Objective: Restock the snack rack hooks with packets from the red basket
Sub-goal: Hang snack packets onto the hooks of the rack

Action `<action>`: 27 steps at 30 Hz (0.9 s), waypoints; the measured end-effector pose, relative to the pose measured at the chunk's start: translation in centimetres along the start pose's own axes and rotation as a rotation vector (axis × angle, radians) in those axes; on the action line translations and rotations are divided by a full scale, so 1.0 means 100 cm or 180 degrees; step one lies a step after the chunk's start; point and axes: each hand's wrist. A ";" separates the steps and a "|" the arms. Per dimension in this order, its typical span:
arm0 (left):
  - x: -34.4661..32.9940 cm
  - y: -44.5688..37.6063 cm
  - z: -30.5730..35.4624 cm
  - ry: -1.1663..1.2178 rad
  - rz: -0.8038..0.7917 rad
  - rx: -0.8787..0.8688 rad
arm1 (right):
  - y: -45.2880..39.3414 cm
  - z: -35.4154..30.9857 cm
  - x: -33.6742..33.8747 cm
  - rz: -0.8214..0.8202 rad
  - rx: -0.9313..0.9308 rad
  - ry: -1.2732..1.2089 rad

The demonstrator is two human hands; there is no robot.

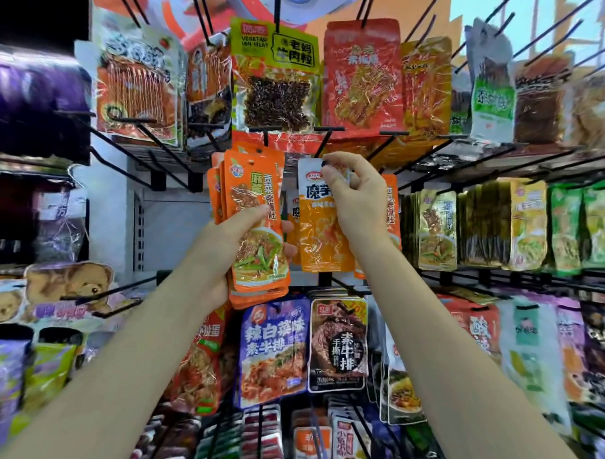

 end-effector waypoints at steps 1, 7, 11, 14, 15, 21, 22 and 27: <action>0.000 0.000 0.000 -0.0005 -0.0010 -0.0016 | 0.000 0.001 -0.001 -0.0031 -0.0060 0.0073; -0.001 -0.008 -0.007 -0.0118 -0.0088 -0.0259 | 0.013 0.006 0.000 -0.0298 0.0056 0.1104; -0.006 -0.013 -0.010 -0.0208 -0.0024 -0.0326 | 0.024 -0.018 0.012 -0.0226 -0.0062 0.0384; -0.016 -0.018 -0.014 -0.0299 -0.0116 -0.0353 | 0.028 -0.029 0.016 -0.0686 -0.0603 -0.0268; -0.020 -0.018 -0.014 -0.0310 -0.0130 -0.0328 | 0.028 -0.029 0.017 -0.0673 -0.0654 -0.0323; -0.035 -0.023 -0.018 -0.0297 0.0019 -0.0128 | 0.019 -0.013 0.038 -0.0056 -0.0759 -0.0284; -0.037 -0.022 -0.018 -0.0303 -0.0005 -0.0139 | 0.015 -0.011 0.043 0.0040 -0.0834 -0.0284; -0.043 -0.027 -0.021 -0.0343 -0.0302 -0.0135 | -0.002 -0.002 0.061 0.0279 -0.0996 -0.0054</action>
Point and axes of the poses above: each hand's wrist, its own y-axis away from the middle knuckle, its own x-axis out of the back of the hand, z = x × y, and after that the axes turned 12 degrees about x, right-handed
